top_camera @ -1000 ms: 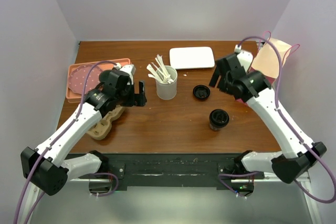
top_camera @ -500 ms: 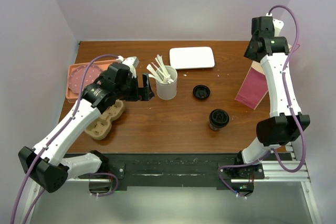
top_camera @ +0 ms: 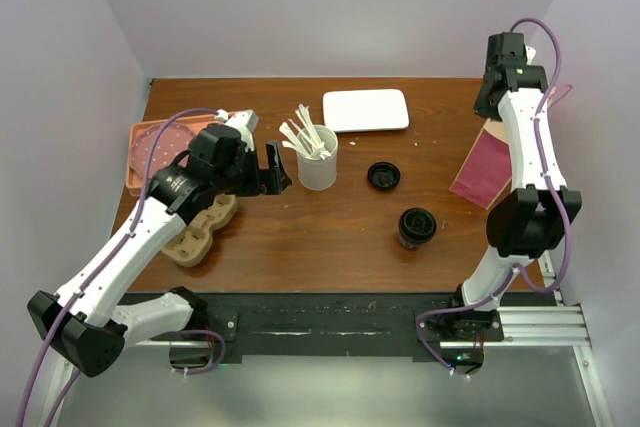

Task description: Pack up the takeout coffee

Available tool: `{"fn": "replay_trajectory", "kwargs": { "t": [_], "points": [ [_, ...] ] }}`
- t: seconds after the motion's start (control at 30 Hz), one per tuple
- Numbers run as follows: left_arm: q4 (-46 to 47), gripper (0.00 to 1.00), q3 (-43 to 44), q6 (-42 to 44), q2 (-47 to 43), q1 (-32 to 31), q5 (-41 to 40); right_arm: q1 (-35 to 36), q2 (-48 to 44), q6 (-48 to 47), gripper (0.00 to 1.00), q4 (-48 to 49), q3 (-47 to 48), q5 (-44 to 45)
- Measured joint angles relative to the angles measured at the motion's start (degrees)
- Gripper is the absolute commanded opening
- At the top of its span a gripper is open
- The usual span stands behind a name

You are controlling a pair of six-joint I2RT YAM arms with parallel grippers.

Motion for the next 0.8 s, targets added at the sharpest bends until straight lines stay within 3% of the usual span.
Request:
{"fn": "replay_trajectory", "kwargs": {
  "t": [0.1,0.5,0.8],
  "points": [
    [0.0,0.98,0.0,-0.8,-0.1,0.0,-0.4,0.0,1.7,-0.9,0.00,0.0,0.5,-0.1],
    [-1.6,0.99,3.3,-1.0,0.3,0.0,-1.9,1.9,0.4,-8.7,0.00,-0.9,16.5,-0.4],
    [-6.8,0.99,10.4,-0.9,0.5,0.0,-5.7,20.2,-7.9,-20.9,0.00,-1.8,19.3,-2.6]
  ]
}}
